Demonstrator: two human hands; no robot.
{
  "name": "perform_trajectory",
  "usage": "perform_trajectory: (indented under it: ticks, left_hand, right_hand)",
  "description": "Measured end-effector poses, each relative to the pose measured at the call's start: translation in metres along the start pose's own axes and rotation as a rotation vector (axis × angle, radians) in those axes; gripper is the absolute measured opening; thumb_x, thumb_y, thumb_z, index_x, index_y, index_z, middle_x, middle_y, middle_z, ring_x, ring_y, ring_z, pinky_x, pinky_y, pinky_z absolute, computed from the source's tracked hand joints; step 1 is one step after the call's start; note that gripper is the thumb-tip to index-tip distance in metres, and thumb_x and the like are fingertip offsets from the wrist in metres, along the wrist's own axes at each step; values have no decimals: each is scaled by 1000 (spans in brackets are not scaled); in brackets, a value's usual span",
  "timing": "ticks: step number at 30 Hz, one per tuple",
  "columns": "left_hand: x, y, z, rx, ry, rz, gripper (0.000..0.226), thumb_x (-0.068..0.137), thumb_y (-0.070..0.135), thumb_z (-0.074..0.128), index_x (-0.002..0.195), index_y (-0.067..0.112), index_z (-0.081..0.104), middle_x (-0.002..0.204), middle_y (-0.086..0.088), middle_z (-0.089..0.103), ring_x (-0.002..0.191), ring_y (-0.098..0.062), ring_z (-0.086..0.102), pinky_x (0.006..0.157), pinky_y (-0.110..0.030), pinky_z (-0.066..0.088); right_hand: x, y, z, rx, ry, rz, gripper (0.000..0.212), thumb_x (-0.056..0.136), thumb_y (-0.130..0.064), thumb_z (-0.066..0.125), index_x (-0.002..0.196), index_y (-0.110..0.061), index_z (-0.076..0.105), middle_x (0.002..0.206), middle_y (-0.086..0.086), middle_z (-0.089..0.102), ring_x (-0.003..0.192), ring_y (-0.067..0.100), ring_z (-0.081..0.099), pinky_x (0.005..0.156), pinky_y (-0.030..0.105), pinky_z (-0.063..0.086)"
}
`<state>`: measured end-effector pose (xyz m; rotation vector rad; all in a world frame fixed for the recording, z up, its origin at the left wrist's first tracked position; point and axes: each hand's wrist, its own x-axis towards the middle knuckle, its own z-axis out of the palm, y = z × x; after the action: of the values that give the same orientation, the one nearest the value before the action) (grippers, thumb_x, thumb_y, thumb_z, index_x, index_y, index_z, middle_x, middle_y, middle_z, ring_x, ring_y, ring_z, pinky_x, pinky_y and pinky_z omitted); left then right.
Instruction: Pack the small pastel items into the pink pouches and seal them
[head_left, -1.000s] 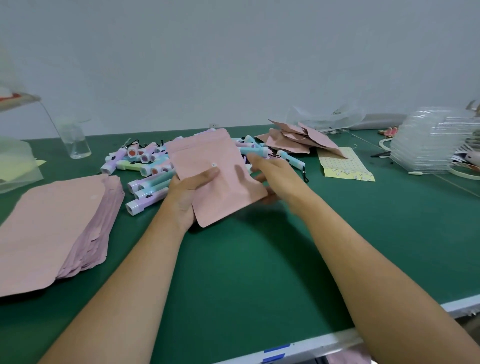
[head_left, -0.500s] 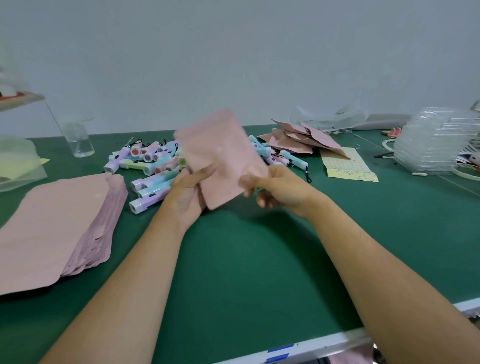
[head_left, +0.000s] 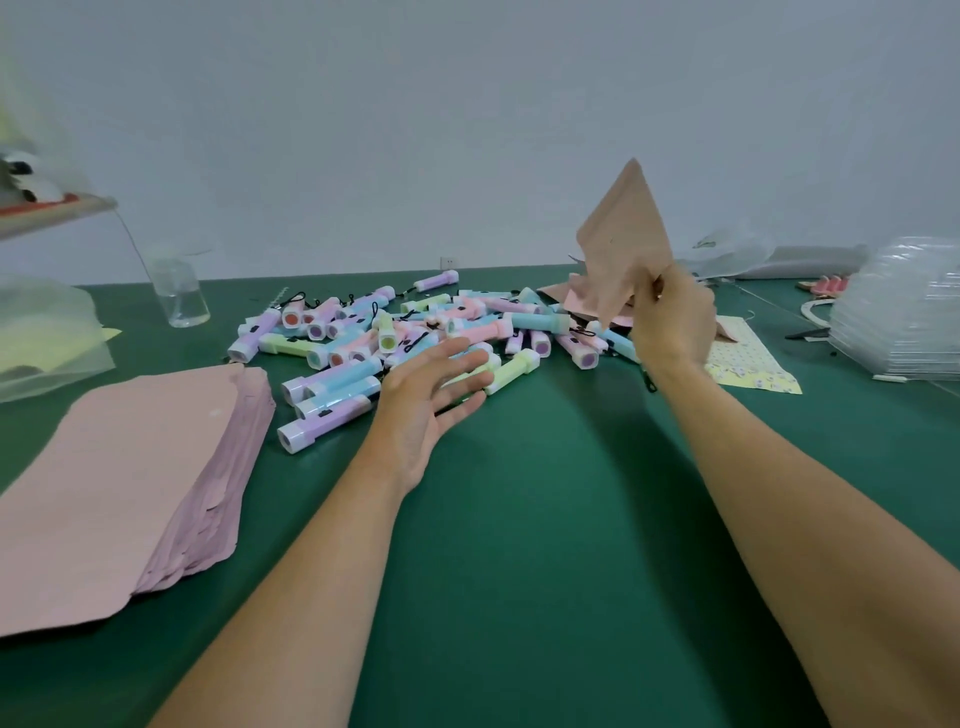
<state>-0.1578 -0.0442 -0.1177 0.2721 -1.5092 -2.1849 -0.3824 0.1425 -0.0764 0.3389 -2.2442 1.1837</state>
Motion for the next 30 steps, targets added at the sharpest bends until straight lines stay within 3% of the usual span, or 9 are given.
perform_trajectory:
  ticks: [4,9,11,15,17,19,23,26,30]
  left_hand:
    - [2,-1,0,17,23,4,28,98,17,70,125,14,73,118,-12,78,102,-27,77,92,-39,62]
    - [4,-1,1,10,30,-1,26,99,14,67,125,13,73,114,-12,79,99,-26,78,89,-37,63]
    - [3,-1,1,2,29,-5,26,99,14,68,124,13,73,114,-11,79,97,-25,77,89,-36,63]
    - [2,1,1,-21,29,-14,26,99,13,68,125,13,73,112,-11,79,93,-24,77,88,-36,63]
    - [1,1,2,-17,34,-15,26,99,12,68,124,13,73,109,-10,80,91,-23,76,87,-35,63]
    - [-1,2,4,-12,45,-18,26,99,11,67,123,13,74,107,-9,80,88,-21,75,86,-35,63]
    - [-1,4,4,-14,58,-23,23,100,10,66,121,13,75,105,-9,80,84,-20,74,85,-35,63]
    - [-2,5,7,14,68,-22,22,100,10,66,120,12,74,101,-9,80,82,-20,73,83,-35,64]
    - [-8,4,14,183,99,56,17,100,11,65,113,15,76,97,-4,80,89,-19,73,87,-35,64]
  right_hand:
    - [24,-3,17,-40,38,-10,29,104,-22,48,76,-28,47,65,-10,47,60,21,46,52,33,33]
    - [47,-5,40,134,-138,190,21,104,-18,49,90,-8,61,94,13,71,78,31,70,70,42,55]
    - [50,0,45,201,-169,349,24,105,-17,50,93,-2,64,89,18,72,75,32,73,80,48,62]
    - [47,8,43,312,-181,477,24,103,-17,54,95,1,67,79,18,73,47,20,69,56,35,63]
    - [43,6,38,296,-157,438,29,102,-23,58,80,-4,59,71,11,67,35,9,62,38,19,50]
    - [37,2,29,262,-135,394,38,104,-32,53,76,-6,52,68,6,60,30,2,54,33,17,43]
    - [16,-2,9,265,-114,353,38,105,-34,40,108,-3,61,97,14,71,63,21,72,68,38,59]
    - [-15,2,1,252,-83,314,27,102,-23,43,118,-11,62,115,13,68,90,30,67,79,37,54]
    - [-62,-4,0,178,-171,251,28,99,-20,51,123,-14,64,114,11,70,90,23,58,79,28,41]
